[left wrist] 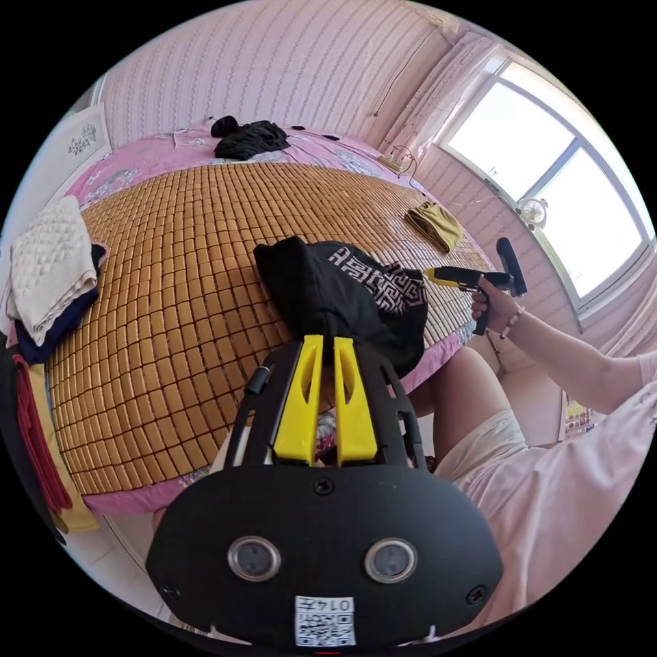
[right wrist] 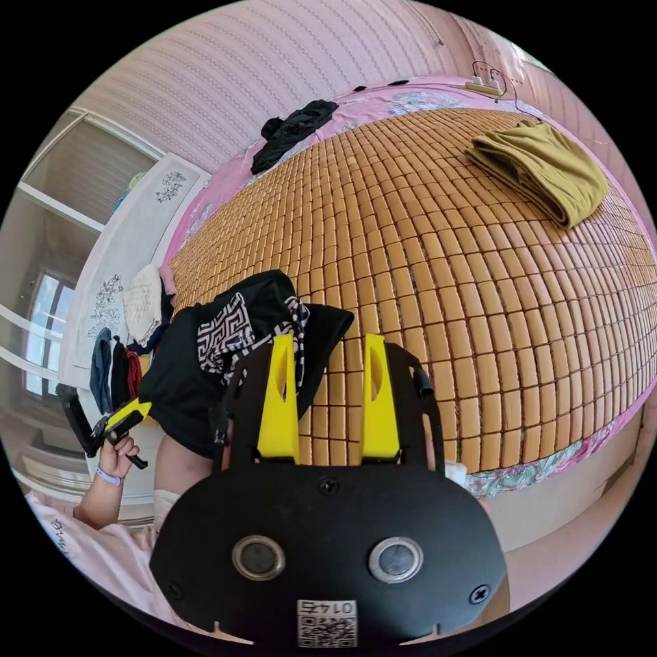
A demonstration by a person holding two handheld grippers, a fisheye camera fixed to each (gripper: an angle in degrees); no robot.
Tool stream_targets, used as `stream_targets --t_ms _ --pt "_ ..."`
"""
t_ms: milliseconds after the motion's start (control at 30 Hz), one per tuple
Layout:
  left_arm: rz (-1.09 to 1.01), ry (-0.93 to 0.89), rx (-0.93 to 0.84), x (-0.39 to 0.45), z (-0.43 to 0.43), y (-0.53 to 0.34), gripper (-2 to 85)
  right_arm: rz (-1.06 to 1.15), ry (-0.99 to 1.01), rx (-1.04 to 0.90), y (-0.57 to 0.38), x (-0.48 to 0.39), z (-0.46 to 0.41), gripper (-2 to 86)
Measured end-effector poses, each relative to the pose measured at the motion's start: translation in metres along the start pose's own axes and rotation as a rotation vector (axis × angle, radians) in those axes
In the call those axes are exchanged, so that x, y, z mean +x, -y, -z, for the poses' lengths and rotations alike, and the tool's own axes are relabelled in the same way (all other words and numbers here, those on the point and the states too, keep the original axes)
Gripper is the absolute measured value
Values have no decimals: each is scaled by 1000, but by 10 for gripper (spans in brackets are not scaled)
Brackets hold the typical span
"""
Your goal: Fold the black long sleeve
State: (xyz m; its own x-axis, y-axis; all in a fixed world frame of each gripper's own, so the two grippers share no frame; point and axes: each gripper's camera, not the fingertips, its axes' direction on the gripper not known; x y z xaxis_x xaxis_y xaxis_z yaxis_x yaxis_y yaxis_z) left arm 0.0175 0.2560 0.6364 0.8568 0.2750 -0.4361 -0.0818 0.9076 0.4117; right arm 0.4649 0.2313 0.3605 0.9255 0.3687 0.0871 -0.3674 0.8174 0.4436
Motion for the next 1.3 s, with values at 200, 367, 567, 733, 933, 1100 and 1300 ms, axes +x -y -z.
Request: stream_targets --t_ms 200,367,567,733,933,1100,1300 --pt "114 -6 17 -3 57 -86 9 -293 320 3 -31 40 0 14" --pt "216 -40 190 -14 117 -127 -1 -108 520 62 -62 22 58 5" --pt "195 -42 509 -15 210 -133 -7 124 634 286 -92 -30 176 3" --pt "43 -21 731 18 298 -124 -8 336 673 539 -119 -81 291 3" --pt "-116 -33 952 68 393 -127 -8 469 614 839 -189 -117 416 2" --pt "-251 -50 1166 110 480 -159 -8 627 692 1035 -257 -146 501 1" --pt "-423 72 1310 167 570 -198 -8 857 532 1200 -319 -210 578 1"
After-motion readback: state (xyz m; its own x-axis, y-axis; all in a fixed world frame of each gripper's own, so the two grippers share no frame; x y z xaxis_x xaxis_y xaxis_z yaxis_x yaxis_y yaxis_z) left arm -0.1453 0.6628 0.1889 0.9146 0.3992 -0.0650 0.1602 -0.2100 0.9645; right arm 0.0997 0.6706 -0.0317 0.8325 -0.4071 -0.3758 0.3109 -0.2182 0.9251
